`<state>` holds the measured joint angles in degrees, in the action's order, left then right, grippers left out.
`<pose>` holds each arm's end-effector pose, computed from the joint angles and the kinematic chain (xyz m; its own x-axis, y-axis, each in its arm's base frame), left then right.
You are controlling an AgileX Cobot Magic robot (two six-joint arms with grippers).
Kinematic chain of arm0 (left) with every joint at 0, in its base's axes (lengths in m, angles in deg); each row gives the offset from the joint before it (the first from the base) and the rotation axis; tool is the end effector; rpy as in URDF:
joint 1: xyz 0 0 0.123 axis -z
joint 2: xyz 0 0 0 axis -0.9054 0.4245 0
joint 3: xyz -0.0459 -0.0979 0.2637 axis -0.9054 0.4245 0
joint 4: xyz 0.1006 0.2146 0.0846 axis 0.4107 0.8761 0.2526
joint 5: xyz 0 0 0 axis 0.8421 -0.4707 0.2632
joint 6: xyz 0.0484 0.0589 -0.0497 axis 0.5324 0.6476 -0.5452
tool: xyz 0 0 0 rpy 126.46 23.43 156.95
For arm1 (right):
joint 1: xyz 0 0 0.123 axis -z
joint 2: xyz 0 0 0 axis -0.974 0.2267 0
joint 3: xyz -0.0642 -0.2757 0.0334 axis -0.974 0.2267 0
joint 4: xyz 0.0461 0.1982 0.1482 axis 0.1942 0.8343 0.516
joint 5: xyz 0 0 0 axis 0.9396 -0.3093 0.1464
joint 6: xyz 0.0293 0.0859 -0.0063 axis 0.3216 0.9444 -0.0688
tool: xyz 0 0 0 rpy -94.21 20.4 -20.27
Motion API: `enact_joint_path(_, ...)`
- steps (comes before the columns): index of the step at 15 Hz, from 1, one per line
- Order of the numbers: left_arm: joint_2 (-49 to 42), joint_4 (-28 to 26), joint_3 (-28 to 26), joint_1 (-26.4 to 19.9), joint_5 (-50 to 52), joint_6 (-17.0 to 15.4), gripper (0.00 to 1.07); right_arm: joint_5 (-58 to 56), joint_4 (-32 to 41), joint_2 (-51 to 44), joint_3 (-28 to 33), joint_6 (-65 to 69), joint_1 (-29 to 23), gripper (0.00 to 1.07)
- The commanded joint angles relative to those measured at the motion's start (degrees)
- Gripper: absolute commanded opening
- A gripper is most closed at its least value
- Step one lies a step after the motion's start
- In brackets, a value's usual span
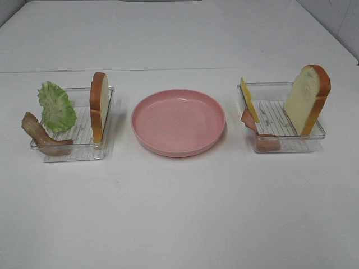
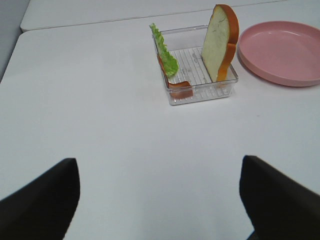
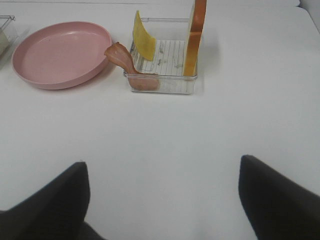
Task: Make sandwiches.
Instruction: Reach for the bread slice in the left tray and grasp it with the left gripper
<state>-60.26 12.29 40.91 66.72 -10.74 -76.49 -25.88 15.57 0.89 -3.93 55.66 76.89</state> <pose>-0.0057 -0.0046 0.2779 -0.4403 0.0448 -0.8967 0.0932 0.9956 0.0040 -0.0065 0.0080 0.2783 -0.4511 -0.0468 -0.8913 -0.0994 0.9950 -0.0020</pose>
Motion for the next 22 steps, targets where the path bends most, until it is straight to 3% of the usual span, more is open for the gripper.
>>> enact_joint_path(1,-1.1,-0.3,0.1,0.1,0.5,0.0,0.83,0.5,0.1,-0.9,0.1,-0.3,-0.1,0.78)
enact_joint_path(22,-1.1,-0.3,0.1,0.1,0.5,0.0,0.83,0.5,0.1,-0.9,0.1,-0.3,-0.1,0.78)
